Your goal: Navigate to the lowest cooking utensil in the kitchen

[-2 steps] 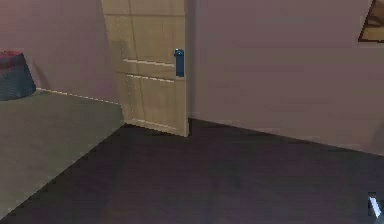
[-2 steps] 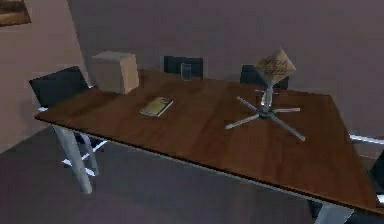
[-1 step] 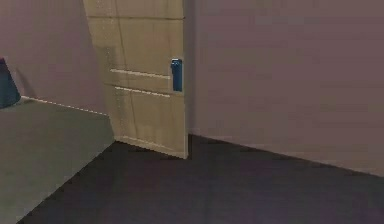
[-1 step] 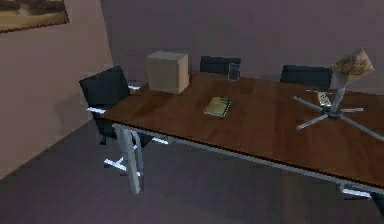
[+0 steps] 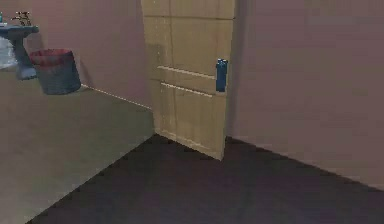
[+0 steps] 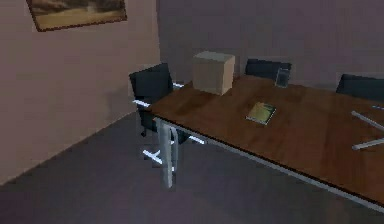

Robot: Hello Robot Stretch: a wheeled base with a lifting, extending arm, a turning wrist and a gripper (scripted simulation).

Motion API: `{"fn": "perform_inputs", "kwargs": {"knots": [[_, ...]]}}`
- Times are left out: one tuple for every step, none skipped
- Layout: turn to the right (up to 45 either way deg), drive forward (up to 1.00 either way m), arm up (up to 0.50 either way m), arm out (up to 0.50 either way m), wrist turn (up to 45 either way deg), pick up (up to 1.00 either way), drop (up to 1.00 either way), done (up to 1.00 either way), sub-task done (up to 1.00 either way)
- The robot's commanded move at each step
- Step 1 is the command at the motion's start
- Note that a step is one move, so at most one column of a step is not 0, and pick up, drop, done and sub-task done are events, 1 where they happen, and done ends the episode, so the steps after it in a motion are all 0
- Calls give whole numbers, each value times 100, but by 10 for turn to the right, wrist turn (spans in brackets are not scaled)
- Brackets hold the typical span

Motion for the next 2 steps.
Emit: {"fn": "perform_inputs", "kwargs": {"knots": [[0, 60, 0, 0, 0, 0, 0, 0, 0], [-450, 0, 0, 0, 0, 0, 0, 0, 0]]}}
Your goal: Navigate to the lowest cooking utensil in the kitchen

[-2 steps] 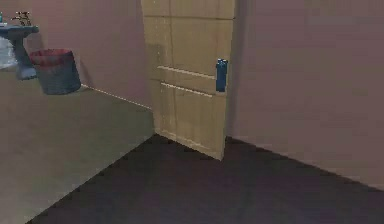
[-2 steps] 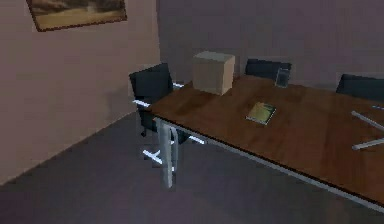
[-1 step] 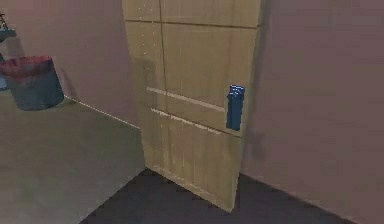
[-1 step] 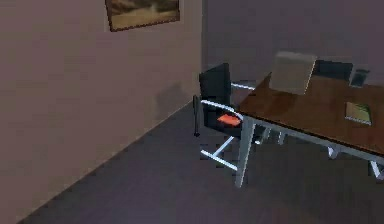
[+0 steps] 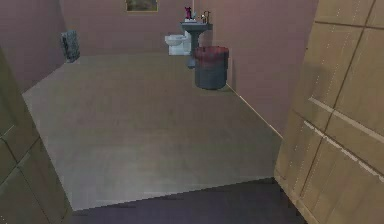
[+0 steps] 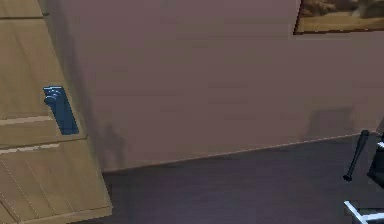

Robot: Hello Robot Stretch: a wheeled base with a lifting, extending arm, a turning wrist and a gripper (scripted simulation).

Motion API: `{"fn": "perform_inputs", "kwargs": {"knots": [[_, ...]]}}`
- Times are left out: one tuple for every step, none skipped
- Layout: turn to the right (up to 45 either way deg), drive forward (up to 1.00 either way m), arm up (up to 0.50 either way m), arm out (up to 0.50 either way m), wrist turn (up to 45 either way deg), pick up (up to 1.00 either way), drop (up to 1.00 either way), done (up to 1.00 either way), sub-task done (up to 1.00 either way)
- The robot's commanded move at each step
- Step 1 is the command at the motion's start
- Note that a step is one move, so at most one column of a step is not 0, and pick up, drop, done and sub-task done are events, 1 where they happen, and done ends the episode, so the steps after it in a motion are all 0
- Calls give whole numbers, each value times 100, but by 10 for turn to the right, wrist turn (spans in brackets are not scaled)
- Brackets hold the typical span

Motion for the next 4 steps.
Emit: {"fn": "perform_inputs", "kwargs": {"knots": [[-90, 0, 0, 0, 0, 0, 0, 0, 0], [0, 70, 0, 0, 0, 0, 0, 0, 0], [-270, 0, 0, 0, 0, 0, 0, 0, 0], [0, 100, 0, 0, 0, 0, 0, 0, 0]]}}
